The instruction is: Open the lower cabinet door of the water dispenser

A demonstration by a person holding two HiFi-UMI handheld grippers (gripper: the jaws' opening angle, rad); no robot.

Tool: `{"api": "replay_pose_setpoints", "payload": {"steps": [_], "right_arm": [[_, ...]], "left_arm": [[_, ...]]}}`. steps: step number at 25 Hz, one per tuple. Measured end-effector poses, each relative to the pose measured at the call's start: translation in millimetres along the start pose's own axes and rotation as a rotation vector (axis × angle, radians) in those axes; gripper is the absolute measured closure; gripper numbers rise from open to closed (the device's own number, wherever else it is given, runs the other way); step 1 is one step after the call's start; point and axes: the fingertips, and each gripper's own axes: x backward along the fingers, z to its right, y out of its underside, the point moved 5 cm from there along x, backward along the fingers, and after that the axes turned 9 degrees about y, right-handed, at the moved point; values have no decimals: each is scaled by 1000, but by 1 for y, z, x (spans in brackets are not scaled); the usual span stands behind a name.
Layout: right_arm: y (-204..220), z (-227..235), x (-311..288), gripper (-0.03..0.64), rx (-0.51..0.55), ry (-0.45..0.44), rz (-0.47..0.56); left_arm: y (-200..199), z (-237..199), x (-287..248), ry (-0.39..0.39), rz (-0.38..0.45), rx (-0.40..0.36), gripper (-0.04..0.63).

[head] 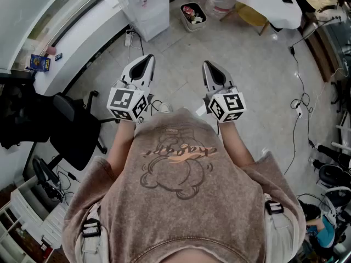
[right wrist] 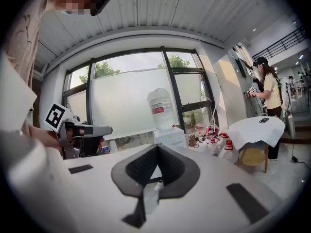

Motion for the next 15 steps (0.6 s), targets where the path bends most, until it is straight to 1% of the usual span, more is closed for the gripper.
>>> {"api": "replay_pose_setpoints", "payload": {"steps": [6, 10, 15], "right_arm": [[0, -11, -11, 611, -12, -5, 0], [3, -13, -14, 611, -24, 24, -6], [11, -19, -18, 611, -16, 58, -20]], "left_arm": [[-3, -8, -1, 14, -7, 2, 578], [-2, -14, -1, 31, -36, -35, 578], [2, -28, -1, 72, -47, -31, 578]]}}
